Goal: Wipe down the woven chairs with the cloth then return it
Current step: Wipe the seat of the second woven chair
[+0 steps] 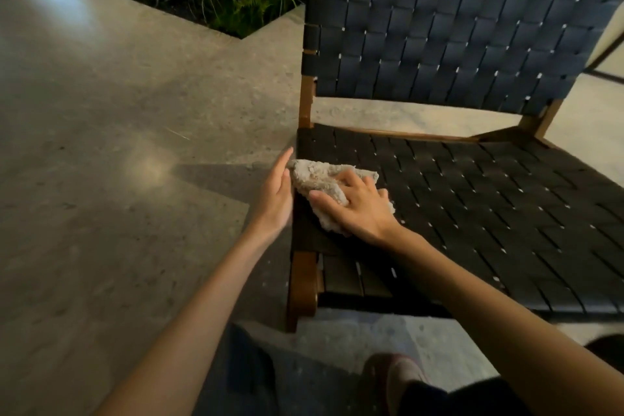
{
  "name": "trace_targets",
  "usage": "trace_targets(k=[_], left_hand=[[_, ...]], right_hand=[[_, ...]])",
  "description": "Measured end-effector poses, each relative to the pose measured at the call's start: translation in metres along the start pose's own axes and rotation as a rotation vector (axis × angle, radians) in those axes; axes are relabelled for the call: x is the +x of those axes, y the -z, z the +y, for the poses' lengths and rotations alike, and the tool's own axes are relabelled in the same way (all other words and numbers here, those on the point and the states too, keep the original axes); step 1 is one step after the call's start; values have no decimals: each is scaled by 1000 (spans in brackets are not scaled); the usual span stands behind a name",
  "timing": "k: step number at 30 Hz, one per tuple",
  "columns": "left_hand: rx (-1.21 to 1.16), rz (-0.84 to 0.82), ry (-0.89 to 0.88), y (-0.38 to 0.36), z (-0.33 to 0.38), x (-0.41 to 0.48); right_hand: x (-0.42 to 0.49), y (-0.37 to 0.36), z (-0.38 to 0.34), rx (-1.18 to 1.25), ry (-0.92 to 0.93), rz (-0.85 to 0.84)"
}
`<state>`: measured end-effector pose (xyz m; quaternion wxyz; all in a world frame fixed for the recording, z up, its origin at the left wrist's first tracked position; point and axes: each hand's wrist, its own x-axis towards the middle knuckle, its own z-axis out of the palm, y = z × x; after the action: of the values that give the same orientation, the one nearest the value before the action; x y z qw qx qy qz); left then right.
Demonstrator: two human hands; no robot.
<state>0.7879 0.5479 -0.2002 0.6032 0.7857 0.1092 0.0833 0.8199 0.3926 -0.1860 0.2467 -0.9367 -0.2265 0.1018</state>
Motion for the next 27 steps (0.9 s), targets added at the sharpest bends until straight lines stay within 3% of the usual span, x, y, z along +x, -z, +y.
trace_targets(k=[6, 13, 20, 27], left_hand=[[-34, -100, -58, 15, -4, -13], [-30, -37, -101, 18, 2, -18], [-29, -55, -68, 17, 6, -32], [325, -185, -32, -10, 14, -29]], right_hand=[[-41, 18, -26, 311, -135, 80], [-51, -11, -51, -32, -108, -18], [-92, -4, -40, -124, -91, 5], [-108, 8, -8, -155, -230, 78]])
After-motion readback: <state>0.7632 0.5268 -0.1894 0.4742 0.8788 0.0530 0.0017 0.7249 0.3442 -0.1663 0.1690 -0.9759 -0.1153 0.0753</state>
